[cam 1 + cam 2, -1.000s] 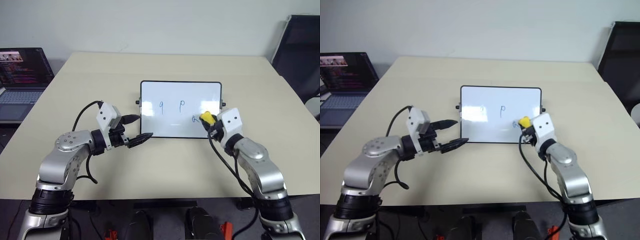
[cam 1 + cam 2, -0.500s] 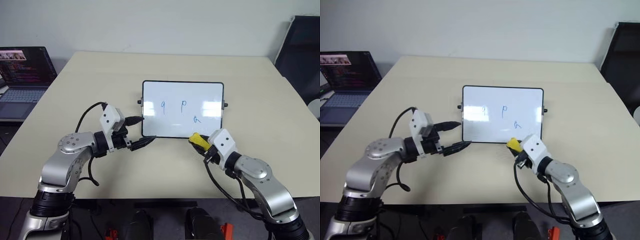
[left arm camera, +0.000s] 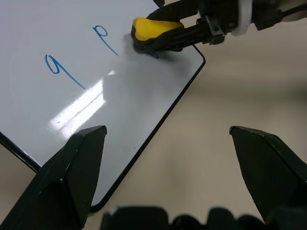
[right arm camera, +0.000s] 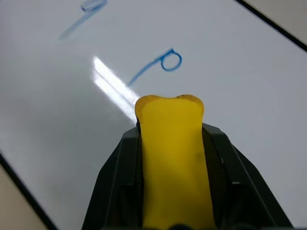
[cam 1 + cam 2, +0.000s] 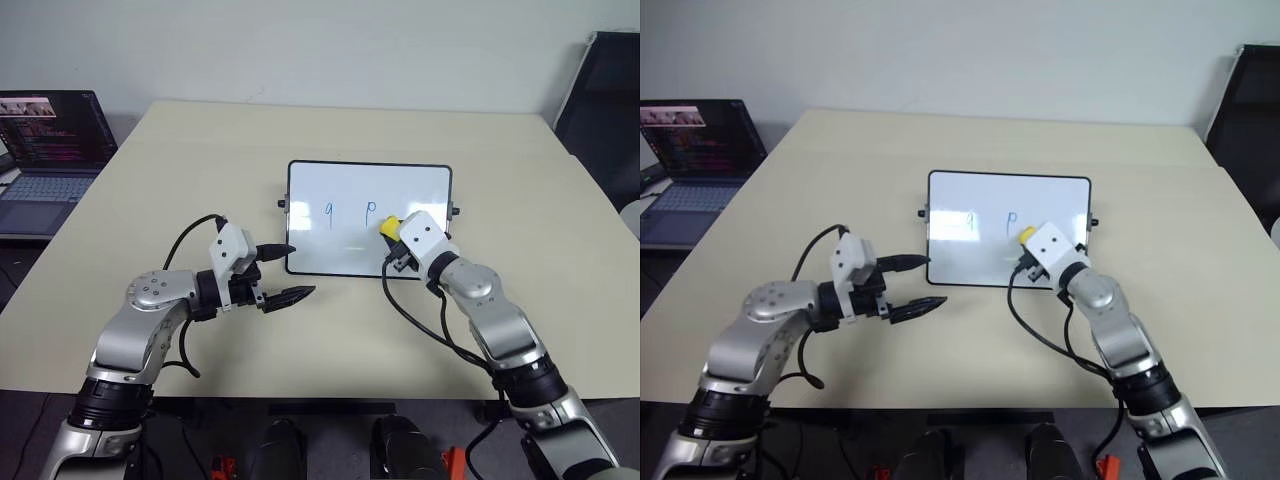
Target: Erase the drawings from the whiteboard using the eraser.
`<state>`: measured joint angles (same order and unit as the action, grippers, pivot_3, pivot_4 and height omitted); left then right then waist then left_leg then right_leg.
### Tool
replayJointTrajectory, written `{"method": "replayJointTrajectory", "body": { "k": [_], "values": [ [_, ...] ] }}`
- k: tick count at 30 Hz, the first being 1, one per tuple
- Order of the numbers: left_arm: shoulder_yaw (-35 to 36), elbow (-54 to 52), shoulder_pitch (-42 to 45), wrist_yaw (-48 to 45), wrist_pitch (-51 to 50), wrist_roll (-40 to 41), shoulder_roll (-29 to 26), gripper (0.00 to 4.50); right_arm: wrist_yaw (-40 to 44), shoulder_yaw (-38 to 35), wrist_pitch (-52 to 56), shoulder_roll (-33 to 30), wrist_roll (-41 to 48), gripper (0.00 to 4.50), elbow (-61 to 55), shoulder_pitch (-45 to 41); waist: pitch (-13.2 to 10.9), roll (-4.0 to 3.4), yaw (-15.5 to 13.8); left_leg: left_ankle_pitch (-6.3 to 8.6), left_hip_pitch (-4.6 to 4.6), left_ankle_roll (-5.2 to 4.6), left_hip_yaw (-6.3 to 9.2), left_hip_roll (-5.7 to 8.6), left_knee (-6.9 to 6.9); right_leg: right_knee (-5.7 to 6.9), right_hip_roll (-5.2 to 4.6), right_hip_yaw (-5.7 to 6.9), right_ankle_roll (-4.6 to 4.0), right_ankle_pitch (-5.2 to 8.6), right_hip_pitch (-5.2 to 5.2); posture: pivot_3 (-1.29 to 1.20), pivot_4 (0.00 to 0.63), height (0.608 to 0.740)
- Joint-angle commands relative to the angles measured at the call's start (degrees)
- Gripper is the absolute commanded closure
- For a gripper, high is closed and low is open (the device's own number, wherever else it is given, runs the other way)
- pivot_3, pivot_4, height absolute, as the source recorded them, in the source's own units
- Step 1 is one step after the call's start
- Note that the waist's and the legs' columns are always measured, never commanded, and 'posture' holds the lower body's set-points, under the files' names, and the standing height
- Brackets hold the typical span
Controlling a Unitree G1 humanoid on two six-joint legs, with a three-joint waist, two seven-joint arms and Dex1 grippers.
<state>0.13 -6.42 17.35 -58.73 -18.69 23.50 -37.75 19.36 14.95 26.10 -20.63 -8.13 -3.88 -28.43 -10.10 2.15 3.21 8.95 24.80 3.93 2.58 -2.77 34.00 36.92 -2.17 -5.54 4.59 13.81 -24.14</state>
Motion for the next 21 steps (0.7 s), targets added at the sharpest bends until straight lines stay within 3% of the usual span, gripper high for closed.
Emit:
{"method": "replayJointTrajectory", "body": {
  "k": [1, 7, 16, 21],
  "values": [
    [0.2, 1.3, -0.6, -1.6, 3.6, -0.6, 0.2, 0.00, 1.4, 0.6, 1.4, -1.1, -1.7, 3.22, 1.3, 0.5, 0.0, 0.00, 0.0, 0.00, -0.01, 0.00, 0.00, 0.00, 0.00, 0.01, 0.01, 0.00, 0.00, 0.00, 0.00, 0.00, 0.150, 0.740],
    [0.4, 4.5, -1.2, -2.8, 7.2, -1.4, 0.7, 0.00, 7.2, -0.4, 8.1, -1.8, 2.3, 3.22, -2.8, 5.3, 0.1, 0.13, 0.0, -0.01, -0.13, -0.01, 0.04, -0.01, 0.10, 0.07, 0.02, -0.01, -0.04, -0.03, 0.12, 0.00, 0.150, 0.740],
    [-0.2, 4.5, -0.2, -3.0, 7.2, -1.4, 1.2, 0.00, -2.2, -3.7, 4.5, 0.4, -1.1, 3.22, 0.5, 1.6, 0.1, 0.12, 0.1, -0.02, -0.13, -0.01, 0.03, 0.00, 0.30, 0.00, -0.01, -0.04, -0.21, -0.14, 0.07, 0.00, 0.150, 0.740],
    [-0.5, 3.4, 0.2, -2.6, 6.1, -1.2, 1.4, 0.00, 1.3, -1.2, 6.2, -0.8, -1.1, 3.22, -0.1, 2.9, 0.1, 0.13, 0.1, -0.03, -0.13, -0.03, 0.03, 0.00, 0.31, -0.01, -0.02, -0.04, -0.22, -0.15, 0.08, 0.00, 0.150, 0.740]
  ]
}}
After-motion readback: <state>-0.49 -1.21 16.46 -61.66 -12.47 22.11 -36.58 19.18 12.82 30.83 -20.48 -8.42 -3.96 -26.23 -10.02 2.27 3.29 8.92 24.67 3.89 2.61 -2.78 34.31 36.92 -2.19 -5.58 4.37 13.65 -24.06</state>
